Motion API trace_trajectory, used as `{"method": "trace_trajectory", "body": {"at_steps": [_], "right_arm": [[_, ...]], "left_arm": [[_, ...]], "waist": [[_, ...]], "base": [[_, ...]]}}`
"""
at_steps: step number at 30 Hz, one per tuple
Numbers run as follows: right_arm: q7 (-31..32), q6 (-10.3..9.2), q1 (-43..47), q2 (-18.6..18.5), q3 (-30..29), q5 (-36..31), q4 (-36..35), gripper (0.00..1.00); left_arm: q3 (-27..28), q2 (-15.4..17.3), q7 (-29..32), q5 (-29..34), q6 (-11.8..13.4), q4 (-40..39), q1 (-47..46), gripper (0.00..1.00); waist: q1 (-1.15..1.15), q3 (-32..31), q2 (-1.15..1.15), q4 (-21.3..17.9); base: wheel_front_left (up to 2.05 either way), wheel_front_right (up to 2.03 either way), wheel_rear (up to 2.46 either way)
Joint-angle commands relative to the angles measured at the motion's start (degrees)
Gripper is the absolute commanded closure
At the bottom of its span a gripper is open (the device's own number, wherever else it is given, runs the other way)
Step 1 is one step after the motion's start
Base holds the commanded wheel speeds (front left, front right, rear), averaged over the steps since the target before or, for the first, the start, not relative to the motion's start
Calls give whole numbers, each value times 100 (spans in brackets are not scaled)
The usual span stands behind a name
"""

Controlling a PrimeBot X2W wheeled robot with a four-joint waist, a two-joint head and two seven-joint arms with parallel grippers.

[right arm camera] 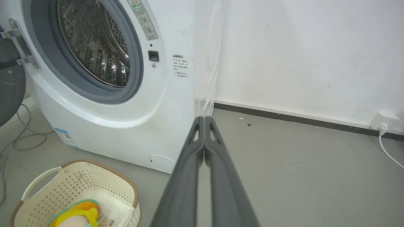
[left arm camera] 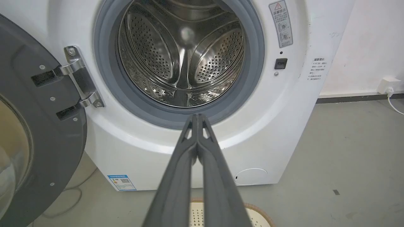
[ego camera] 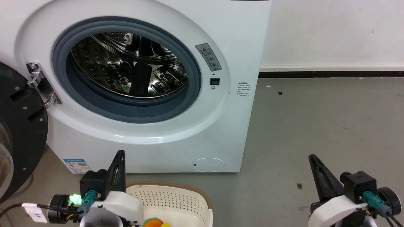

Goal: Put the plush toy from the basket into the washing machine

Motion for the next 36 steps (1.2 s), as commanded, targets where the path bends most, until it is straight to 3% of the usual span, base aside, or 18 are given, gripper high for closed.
{"method": "trace_trajectory", "body": {"at_steps": [1, 3, 4, 17, 36], "right_arm": [[8, 3, -79, -3, -2, -46, 15, 100], [8, 3, -79, -3, -2, -46, 15, 100], [0, 0, 0, 0, -1, 0, 0, 0], [-133, 0, -15, 0, -101, 203, -64, 0], [-359, 1, -350, -1, -249, 567, -229, 0]], "left_arm": [[-7, 0, 2, 16, 12, -27, 64, 100], [-7, 0, 2, 16, 12, -27, 64, 100], [-1, 0, 0, 0, 1, 0, 0, 0], [-62, 9, -132, -64, 27, 189, -117, 0], [-359, 52, -101, -418, -177, 1649, -943, 0]], "waist": [[0, 0, 0, 0], [0, 0, 0, 0], [0, 0, 0, 0], [0, 73, 0, 8], [0, 870, 0, -76]], "base": [[0, 0, 0], [0, 0, 0], [0, 0, 0], [0, 0, 0], [0, 0, 0]]}}
